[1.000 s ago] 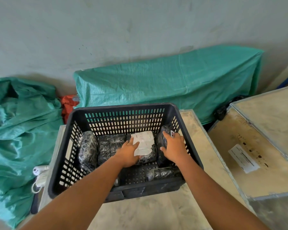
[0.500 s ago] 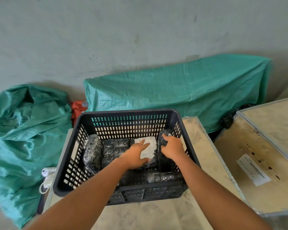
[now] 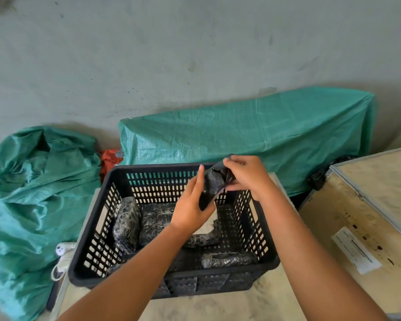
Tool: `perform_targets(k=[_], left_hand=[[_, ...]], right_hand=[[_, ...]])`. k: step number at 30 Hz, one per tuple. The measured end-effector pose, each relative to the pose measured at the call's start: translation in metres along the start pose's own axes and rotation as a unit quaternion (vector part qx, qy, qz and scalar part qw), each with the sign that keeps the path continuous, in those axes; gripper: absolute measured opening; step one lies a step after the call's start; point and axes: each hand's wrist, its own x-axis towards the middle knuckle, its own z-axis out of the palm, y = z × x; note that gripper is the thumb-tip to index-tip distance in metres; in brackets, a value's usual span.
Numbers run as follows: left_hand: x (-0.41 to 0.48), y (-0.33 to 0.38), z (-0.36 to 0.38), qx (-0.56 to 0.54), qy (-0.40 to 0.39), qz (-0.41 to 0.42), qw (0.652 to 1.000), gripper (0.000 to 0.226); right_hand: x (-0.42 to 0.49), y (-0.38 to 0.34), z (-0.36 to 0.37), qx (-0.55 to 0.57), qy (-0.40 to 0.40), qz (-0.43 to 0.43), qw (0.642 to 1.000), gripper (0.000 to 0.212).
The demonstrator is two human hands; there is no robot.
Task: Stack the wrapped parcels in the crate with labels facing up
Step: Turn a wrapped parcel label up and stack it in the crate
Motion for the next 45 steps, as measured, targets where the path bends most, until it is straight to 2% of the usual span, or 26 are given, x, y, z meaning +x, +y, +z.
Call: perform_targets(k=[2,4,7,9,11,14,18,22,24,29,35,40,43,45], left_hand=[[0.009,-0.001,-0.018,-0.042,0.020,0.010,0.999,0.095],[0.014,-0.003,-0.034,-0.075,0.030,0.007,0.997,0.086],[0.012,-0.001,-0.052,-0.110,0.030,-0.013,0.993,0.065],[0.009,0.000,-0.059,-0.167,0.021,-0.051,0.984,0.056],[0.009,0.001,-0.065,-0.223,0.016,-0.104,0.969,0.054],[0.010,0.003,-0.074,-0.280,0.036,-0.148,0.948,0.056],[0.010,0.002,-0.077,-0.357,0.065,-0.177,0.915,0.052],[0.013,-0.008,-0.070,-0.356,0.046,-0.205,0.910,0.049],[0.014,-0.014,-0.061,-0.356,0.003,-0.227,0.906,0.049],[0.014,-0.037,-0.030,-0.232,-0.132,-0.269,0.925,0.073],[0.019,-0.070,0.009,-0.122,-0.197,-0.330,0.915,0.076],[0.005,-0.105,0.037,-0.012,-0.256,-0.320,0.912,0.084],[-0.017,-0.122,0.052,0.049,-0.311,-0.321,0.893,0.081],[-0.026,-0.129,0.060,0.126,-0.328,-0.266,0.898,0.077]], right_hand=[[-0.007,-0.017,-0.002,0.033,-0.025,-0.023,0.999,0.057],[-0.015,-0.027,-0.003,0.002,-0.035,-0.093,0.995,0.052],[-0.022,-0.023,-0.001,-0.071,-0.004,-0.204,0.976,0.041],[-0.022,-0.010,0.000,-0.089,0.024,-0.235,0.968,0.038],[-0.024,0.006,0.003,-0.083,0.033,-0.241,0.966,0.040],[-0.031,0.029,0.008,-0.074,0.012,-0.221,0.972,0.060],[-0.040,0.049,0.011,-0.036,-0.091,-0.172,0.980,0.082],[-0.038,0.060,0.012,-0.090,-0.123,-0.174,0.973,0.089],[-0.031,0.065,0.014,-0.112,-0.124,-0.157,0.973,0.091],[0.001,0.090,0.025,-0.160,-0.152,-0.096,0.971,0.094],[0.042,0.124,0.046,-0.229,-0.185,-0.002,0.956,0.110],[0.062,0.155,0.067,-0.284,-0.218,0.045,0.933,0.123],[0.059,0.178,0.079,-0.316,-0.246,0.070,0.914,0.120],[0.061,0.191,0.087,-0.373,-0.238,0.067,0.894,0.114]])
